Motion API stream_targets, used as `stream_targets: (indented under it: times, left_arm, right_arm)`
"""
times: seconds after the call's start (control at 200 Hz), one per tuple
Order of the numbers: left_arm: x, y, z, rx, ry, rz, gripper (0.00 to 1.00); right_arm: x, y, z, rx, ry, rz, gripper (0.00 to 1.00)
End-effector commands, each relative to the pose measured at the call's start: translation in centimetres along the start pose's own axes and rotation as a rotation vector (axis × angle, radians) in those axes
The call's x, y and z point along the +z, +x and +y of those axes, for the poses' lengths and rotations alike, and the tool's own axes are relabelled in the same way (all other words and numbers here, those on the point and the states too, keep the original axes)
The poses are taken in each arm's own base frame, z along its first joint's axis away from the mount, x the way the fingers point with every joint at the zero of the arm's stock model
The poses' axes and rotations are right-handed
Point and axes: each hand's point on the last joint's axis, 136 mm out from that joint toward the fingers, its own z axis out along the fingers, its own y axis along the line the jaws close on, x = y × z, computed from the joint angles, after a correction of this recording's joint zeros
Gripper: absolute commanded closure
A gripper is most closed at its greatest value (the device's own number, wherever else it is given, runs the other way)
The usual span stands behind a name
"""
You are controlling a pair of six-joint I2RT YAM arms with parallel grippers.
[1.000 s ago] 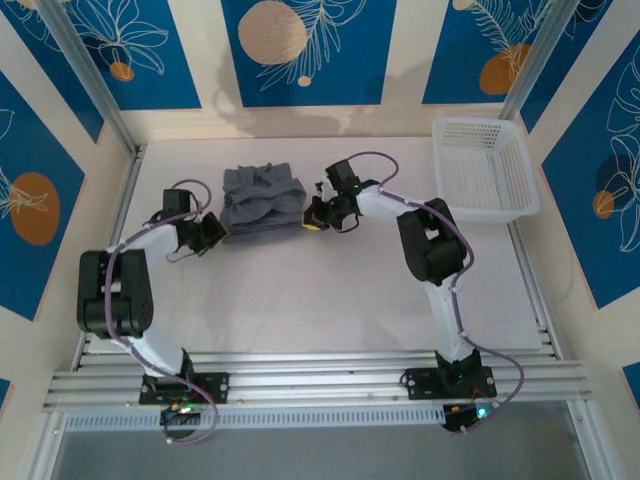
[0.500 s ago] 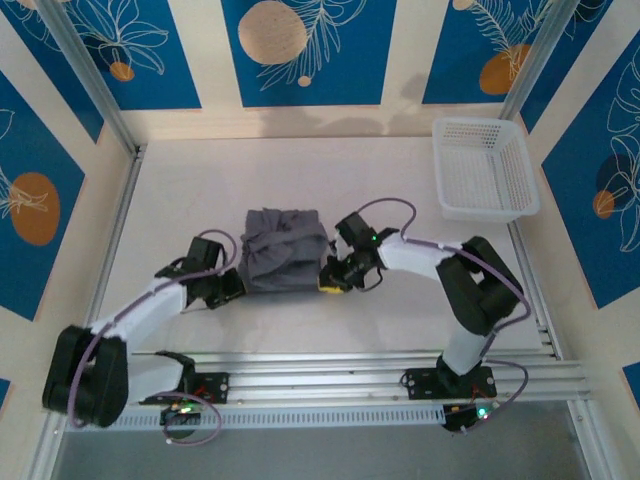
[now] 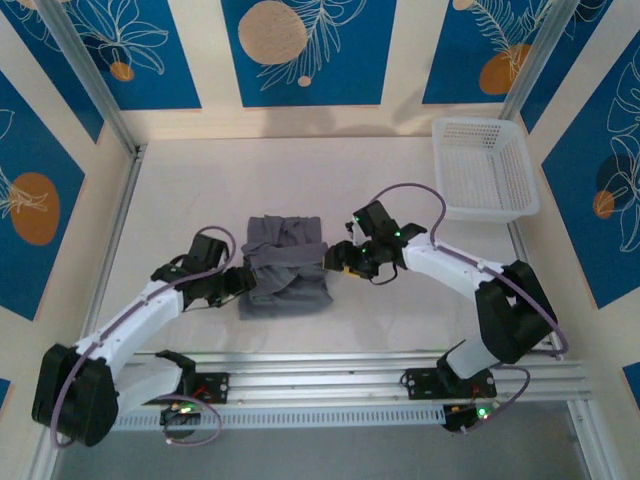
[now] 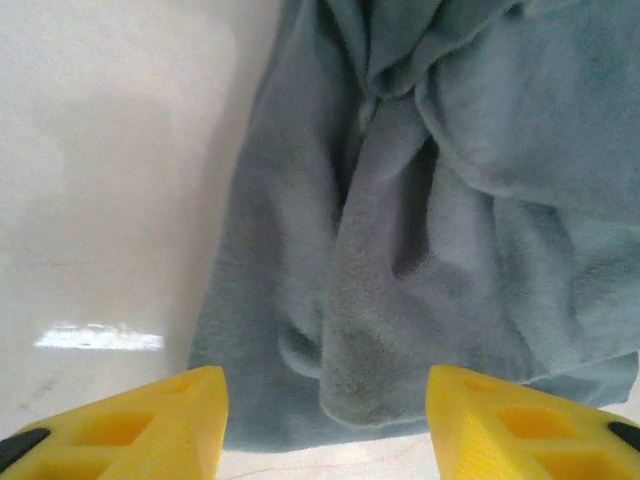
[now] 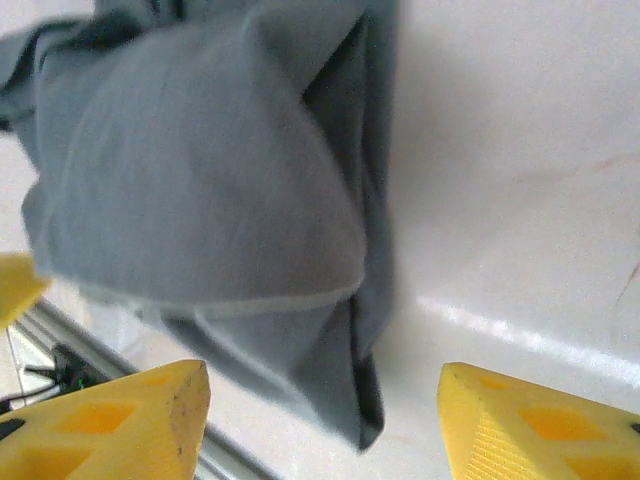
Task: Fold the inside-out t-shirt
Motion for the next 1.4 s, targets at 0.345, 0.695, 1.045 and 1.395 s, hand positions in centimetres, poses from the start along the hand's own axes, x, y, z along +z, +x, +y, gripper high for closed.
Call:
stream_targets:
  times: [0.345,0.695,1.045,1.395]
  left_arm:
    - [1.8,-2.5,-6.0,-0.06,0.17,0.022,1.0]
    - [2.8,-16.9,-8.3,-0.156,0.14,-0.197,0.69]
    - [1.9,-22.8,-3.3,-0.095,0.033,-0.314,0.32]
    - [6.1,-17.5,-0.9,0.118,-0.016,-0.148,0.23]
  right_arm:
    - [2.9,-2.8,5.4,0.102,-0.185,0.082,0.91]
    - [4.2,-14.5,4.5,0.308,-0.157,0.008,0.6]
    - [0.5,-17.8,1.8,0.103,-0.073,-0.154,0.3]
    - [6.4,-14.9,-0.4,-0.072,-0.008,-0.078,0.3]
